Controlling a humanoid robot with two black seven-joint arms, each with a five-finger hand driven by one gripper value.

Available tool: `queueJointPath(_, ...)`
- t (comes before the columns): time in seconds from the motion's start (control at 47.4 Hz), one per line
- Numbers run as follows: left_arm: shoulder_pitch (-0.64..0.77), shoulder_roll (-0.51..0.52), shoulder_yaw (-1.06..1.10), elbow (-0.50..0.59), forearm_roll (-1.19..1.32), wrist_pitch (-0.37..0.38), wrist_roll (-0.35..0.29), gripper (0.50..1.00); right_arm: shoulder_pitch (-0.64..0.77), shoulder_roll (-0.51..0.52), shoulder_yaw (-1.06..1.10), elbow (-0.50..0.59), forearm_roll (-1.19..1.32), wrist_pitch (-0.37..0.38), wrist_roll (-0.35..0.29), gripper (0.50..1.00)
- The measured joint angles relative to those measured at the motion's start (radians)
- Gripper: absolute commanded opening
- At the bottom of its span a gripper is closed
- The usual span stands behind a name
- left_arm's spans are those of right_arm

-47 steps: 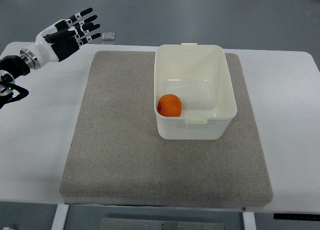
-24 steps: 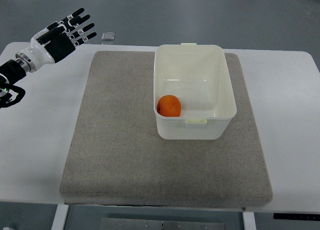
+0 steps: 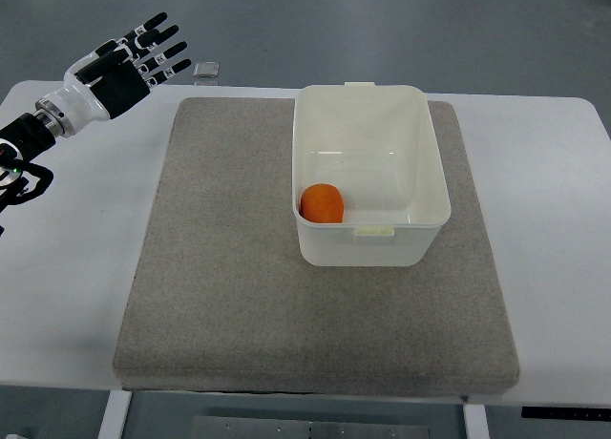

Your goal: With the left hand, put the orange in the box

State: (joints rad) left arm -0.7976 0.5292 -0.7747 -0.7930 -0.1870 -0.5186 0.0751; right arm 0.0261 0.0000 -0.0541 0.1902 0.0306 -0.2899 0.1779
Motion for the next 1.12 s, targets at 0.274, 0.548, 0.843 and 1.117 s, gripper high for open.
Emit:
queueJointPath(0.274, 0.006, 0.001, 0.001, 0.0, 0.001, 0.0, 0.0, 0.994, 0.0, 0.0, 0.001, 0.007, 0.001, 0.001, 0.0, 0.926)
queueJointPath(0.548, 0.006, 0.011, 0.0, -0.001, 0.001, 0.0, 0.0, 0.994, 0.0, 0.0, 0.003, 0.005, 0.0, 0.0, 0.0, 0.926)
queueJointPath(0.843, 0.01, 0.014, -0.002, 0.002, -0.002, 0.0, 0.0, 0.994, 0.0, 0.0, 0.001, 0.01, -0.001, -0.004, 0.0, 0.926)
queueJointPath(1.117, 0.009, 0.014, -0.003, 0.002, -0.002, 0.0, 0.0, 0.994, 0.0, 0.0, -0.003, 0.01, -0.003, -0.013, 0.005, 0.926)
